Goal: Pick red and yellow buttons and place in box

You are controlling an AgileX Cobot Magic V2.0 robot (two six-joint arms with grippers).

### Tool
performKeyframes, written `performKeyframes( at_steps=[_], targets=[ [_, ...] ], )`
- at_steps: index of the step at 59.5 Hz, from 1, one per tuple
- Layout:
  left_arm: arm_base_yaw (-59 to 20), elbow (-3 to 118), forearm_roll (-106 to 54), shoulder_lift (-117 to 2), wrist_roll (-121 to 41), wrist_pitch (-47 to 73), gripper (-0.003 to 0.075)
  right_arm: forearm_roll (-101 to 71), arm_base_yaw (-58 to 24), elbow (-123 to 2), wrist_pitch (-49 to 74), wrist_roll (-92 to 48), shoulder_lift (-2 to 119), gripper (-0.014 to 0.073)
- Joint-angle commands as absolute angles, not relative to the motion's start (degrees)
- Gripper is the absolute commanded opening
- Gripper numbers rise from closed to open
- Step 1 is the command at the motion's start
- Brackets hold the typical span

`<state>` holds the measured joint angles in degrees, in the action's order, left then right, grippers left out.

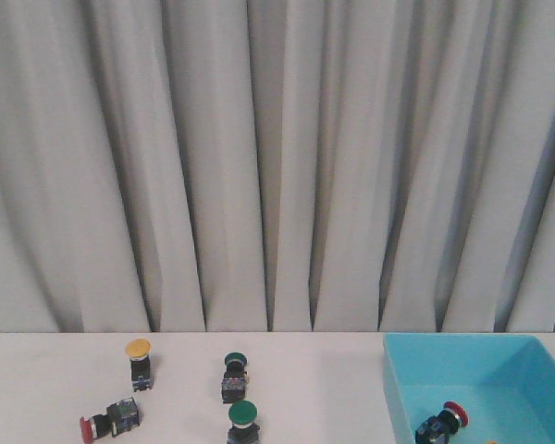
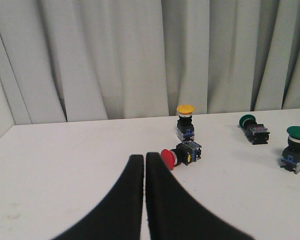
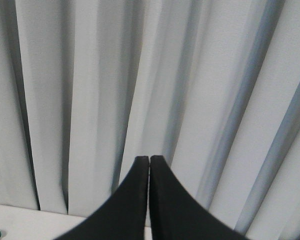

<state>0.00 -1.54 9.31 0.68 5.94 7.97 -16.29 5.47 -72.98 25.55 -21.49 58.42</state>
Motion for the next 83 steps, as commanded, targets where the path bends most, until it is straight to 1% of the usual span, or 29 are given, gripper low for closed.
performKeyframes(
  at_steps=[1,35,41,45,53,60,69,75,83],
  targets=[
    [-0.1,-2.1,8.8,1.5,6.3,4.1,-0.0006,-16.8,5.5,-74.8,21.8,-22.1,57.8,-0.0008],
    [-0.1,-2.1,8.8,1.5,6.3,4.1,-0.0006,-16.8,5.5,-74.8,21.9,-22.0,57.8,-0.0008],
    [-0.1,-2.1,8.8,1.5,6.3,4.1,-0.0006,-13.0,5.5,-73.7,20.0,-21.9,56.7,-0.0008],
    [-0.1,-2.1,8.8,1.5,6.3,4.1,-0.0006,-11.6,5.5,-69.6,17.7,-20.8,53.4,-0.0008],
    [-0.1,-2.1,8.8,1.5,6.3,4.1,-0.0006,-10.2,3.7,-55.1,12.9,-14.5,44.3,-0.0008],
    [-0.1,-2.1,8.8,1.5,6.3,4.1,-0.0006,-3.7,-1.1,-40.3,9.0,-11.0,36.5,-0.0008],
    [-0.1,-2.1,8.8,1.5,6.3,4.1,-0.0006,4.1,-7.3,-21.8,0.0,-1.4,26.5,-0.0008],
    [-0.1,-2.1,8.8,1.5,6.3,4.1,-0.0006,4.8,-7.6,-12.5,-4.4,4.6,20.3,-0.0008],
    [-0.1,-2.1,8.8,1.5,6.3,4.1,-0.0006,4.8,-6.9,-3.9,-4.7,7.5,13.1,-0.0008]
  ],
)
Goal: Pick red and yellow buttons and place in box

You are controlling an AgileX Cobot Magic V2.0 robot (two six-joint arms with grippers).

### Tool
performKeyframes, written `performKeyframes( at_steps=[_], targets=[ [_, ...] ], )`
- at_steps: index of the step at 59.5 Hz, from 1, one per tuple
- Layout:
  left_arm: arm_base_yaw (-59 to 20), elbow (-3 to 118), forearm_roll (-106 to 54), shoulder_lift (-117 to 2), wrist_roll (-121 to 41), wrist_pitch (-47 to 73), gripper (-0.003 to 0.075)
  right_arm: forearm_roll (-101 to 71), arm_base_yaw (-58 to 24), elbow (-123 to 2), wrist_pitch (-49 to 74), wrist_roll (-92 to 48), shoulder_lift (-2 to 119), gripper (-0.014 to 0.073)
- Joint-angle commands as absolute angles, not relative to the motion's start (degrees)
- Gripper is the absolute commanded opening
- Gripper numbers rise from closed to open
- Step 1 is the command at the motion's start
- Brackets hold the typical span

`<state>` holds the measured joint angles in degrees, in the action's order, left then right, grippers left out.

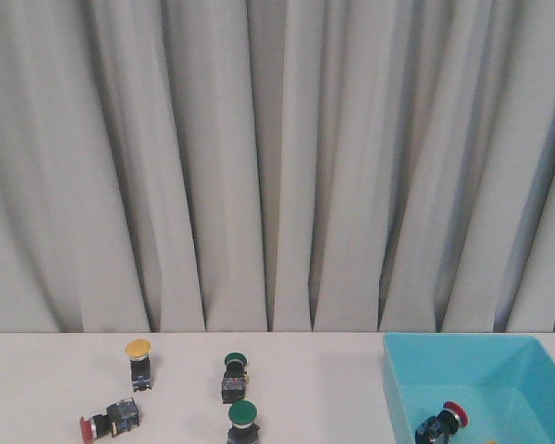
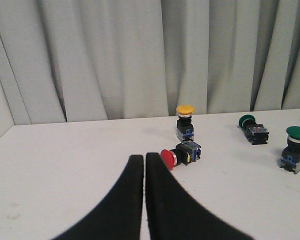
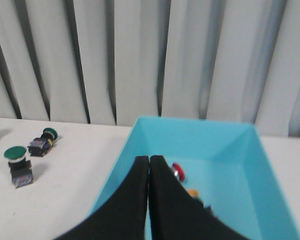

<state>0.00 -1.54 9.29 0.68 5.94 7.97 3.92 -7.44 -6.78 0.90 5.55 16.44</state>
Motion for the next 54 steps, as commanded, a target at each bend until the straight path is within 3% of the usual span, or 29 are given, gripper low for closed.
performKeyframes(
  at_steps=[1,19,54],
  targets=[
    [-0.1,-2.1,8.8,1.5,6.3,4.1,-0.0006,4.8,-6.9,-3.2,-4.7,7.5,12.0,-0.0008],
    [-0.1,-2.1,8.8,1.5,6.3,4.1,-0.0006,6.2,-6.9,2.5,0.5,7.2,-1.5,-0.0008],
    [-0.2,-2.1,8.8,1.5,6.3,4.1,-0.0006,4.4,-4.2,2.5,1.8,7.0,-1.6,-0.0008]
  ],
)
